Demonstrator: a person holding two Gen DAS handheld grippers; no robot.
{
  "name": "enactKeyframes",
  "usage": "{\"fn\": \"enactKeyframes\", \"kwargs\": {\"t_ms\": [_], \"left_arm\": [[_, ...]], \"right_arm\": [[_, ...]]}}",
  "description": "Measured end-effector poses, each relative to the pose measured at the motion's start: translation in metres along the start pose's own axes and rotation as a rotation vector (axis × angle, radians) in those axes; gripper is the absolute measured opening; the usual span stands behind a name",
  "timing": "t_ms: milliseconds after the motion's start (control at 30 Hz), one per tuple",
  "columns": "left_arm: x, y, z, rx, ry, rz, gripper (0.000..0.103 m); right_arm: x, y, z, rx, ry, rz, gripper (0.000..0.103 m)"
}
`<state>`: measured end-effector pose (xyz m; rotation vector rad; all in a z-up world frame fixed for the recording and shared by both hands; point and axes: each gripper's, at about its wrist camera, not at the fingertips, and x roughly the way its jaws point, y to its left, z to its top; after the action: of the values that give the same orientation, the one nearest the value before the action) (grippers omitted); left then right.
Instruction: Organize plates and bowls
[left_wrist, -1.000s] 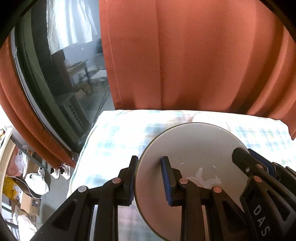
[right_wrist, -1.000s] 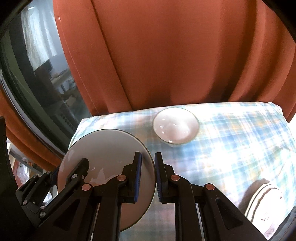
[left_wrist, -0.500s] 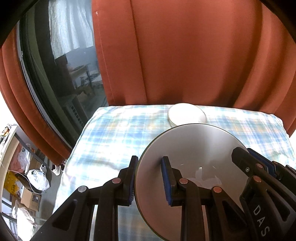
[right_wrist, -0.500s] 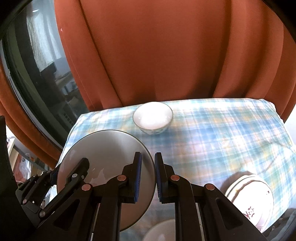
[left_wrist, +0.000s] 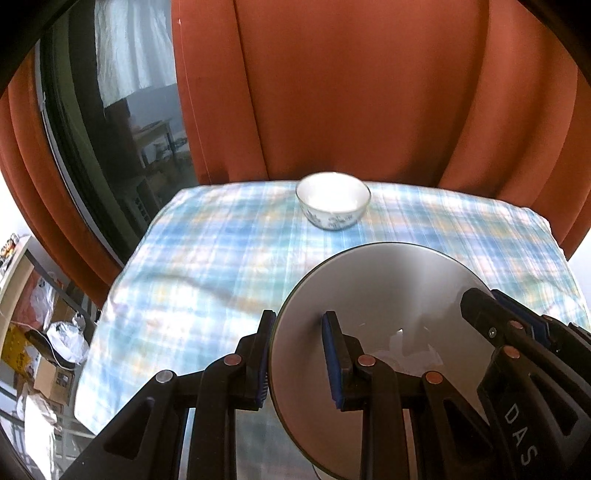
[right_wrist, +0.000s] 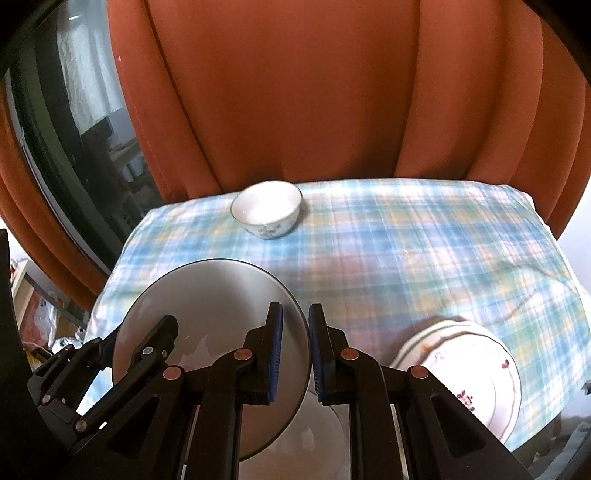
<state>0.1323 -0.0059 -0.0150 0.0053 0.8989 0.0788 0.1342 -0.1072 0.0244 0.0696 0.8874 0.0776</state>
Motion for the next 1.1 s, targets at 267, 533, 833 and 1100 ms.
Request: {"fn": "enactKeyframes", "kwargs": {"t_ms": [267, 533, 833, 1100], "left_arm": [[0.003, -0.011, -0.033, 0.022, 0.03, -0.019, 0.023], [0.011, -0.019, -0.055, 0.035, 0.086, -0.031, 0.023], [0.021, -0.022, -0.066, 0.046, 0.134, -0.025, 0.023], [0.037, -0.023, -0.074, 0.032, 0.199, -0.005, 0.023]], "right_arm": [[0.001, -0.012, -0.032, -0.012, 0.046, -0.012, 0.018], [0.008, -0.021, -0.058, -0.005, 0.098, -0.031, 0.018], [0.02, -0.026, -0.071, 0.003, 0.148, -0.03, 0.018], [0.035, -0.026, -0.078, -0.007, 0.19, -0.019, 0.018]]}}
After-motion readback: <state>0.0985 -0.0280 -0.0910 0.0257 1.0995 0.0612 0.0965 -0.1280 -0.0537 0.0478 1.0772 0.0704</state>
